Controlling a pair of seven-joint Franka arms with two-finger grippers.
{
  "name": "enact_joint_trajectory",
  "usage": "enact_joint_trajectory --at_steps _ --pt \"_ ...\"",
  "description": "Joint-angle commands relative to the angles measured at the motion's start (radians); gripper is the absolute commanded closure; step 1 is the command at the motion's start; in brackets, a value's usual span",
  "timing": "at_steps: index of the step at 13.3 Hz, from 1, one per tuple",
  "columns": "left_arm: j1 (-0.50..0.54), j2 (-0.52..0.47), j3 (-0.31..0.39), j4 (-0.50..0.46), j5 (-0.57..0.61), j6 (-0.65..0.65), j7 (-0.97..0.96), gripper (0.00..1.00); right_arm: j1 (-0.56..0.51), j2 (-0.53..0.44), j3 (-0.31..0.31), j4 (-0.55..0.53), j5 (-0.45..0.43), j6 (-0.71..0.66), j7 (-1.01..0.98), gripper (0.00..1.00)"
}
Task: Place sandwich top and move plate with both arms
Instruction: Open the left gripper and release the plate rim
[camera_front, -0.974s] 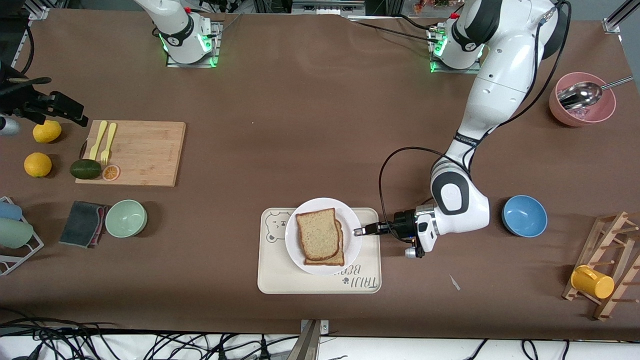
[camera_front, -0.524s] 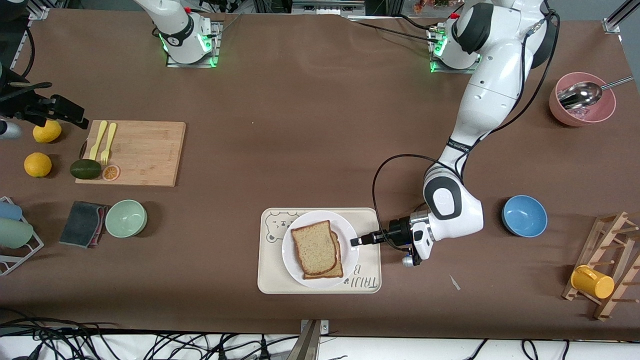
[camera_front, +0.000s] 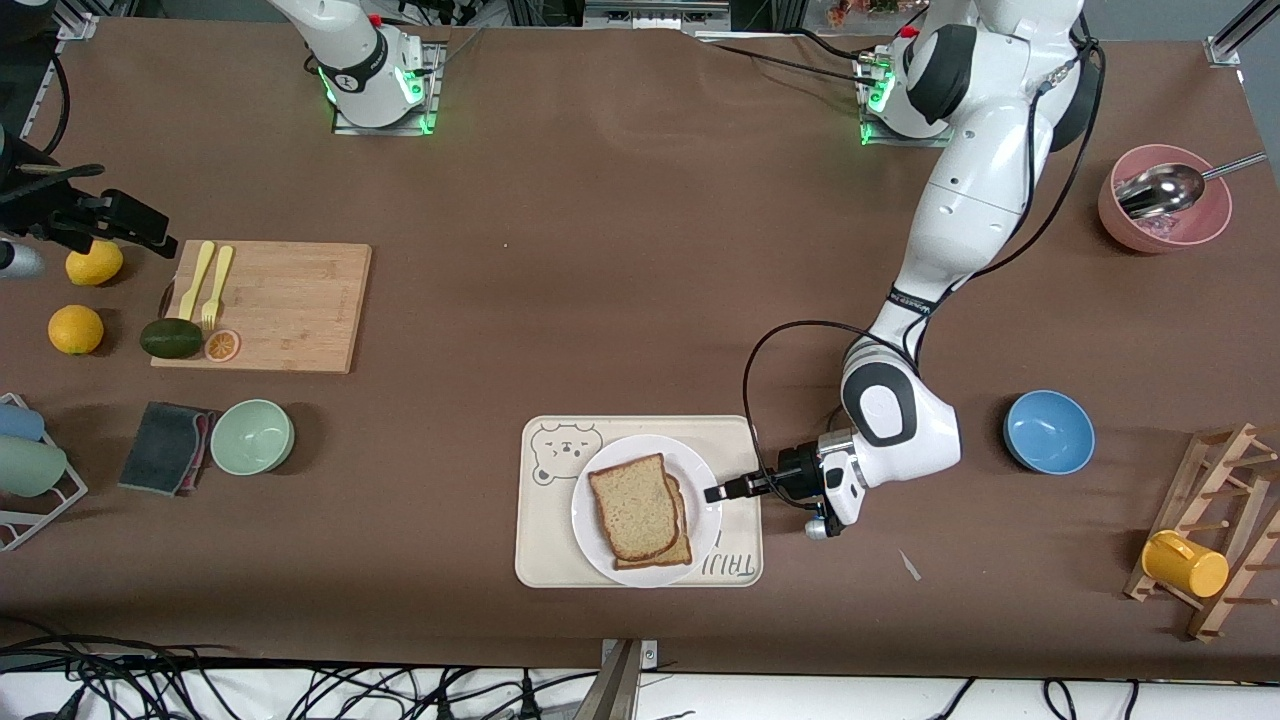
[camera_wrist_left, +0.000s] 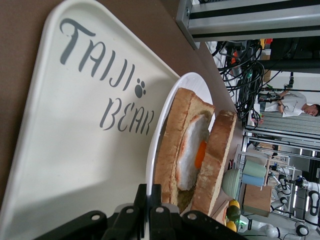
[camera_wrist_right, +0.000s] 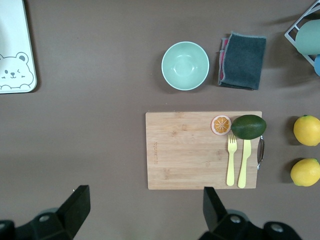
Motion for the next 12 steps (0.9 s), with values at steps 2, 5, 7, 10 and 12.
enact_joint_trajectory --at_steps 2,5,7,10,12 --pt "-0.019 0.019 -0.002 0.053 0.020 0.020 0.003 0.99 -0.002 0.001 0.000 0.017 -0.002 -0.009 -0.014 0.00" --pt "-0.025 0.028 -0.003 0.053 0.015 0.028 0.005 0.81 -0.002 0.003 0.000 0.020 0.000 -0.009 -0.012 0.00" --pt "-0.030 0.034 -0.003 0.054 0.002 0.043 0.013 0.73 0.001 0.003 0.000 0.018 0.000 -0.015 -0.012 0.00" --pt "-0.016 0.019 -0.003 0.047 0.006 0.041 0.020 0.35 0.001 0.003 0.000 0.018 0.000 -0.014 -0.012 0.00" --pt "-0.016 0.011 0.001 0.045 0.012 0.041 0.005 0.00 -0.002 0.003 0.000 0.018 0.000 -0.014 -0.012 0.00"
